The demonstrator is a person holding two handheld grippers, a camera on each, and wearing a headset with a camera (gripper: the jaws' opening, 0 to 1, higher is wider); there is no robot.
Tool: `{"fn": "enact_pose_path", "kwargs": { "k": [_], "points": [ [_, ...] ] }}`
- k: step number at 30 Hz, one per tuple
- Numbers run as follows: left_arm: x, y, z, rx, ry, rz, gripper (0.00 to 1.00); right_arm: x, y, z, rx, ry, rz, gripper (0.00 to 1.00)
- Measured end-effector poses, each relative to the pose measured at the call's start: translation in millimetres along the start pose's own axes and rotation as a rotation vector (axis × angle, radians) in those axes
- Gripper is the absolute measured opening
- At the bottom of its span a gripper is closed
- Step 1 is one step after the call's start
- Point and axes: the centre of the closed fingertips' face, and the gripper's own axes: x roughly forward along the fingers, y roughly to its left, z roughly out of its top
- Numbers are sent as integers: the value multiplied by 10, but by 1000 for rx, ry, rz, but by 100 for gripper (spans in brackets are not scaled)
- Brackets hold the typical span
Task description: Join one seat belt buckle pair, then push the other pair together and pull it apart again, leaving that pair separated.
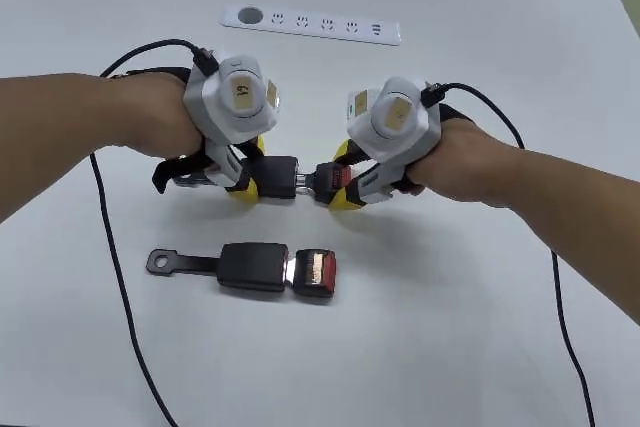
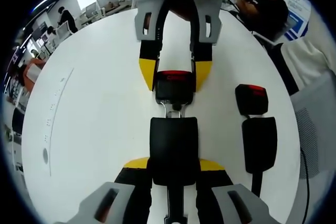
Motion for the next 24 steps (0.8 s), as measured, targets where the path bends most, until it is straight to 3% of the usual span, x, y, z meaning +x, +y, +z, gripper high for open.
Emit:
{"fn": "enact_pose_path", "kwargs": {
  "k": [5,20,24],
  "points": [
    [-3,-6,9,-7,-4,2,32,-97,18,-151,5,5,3,32],
    [1,-3,11,-12,-16,3,32,-537,34,-891,43,68,-11,33],
    [-6,-19,33,-13,-19,3,32,-591,67,-991,50,76,-8,33]
  ]
}}
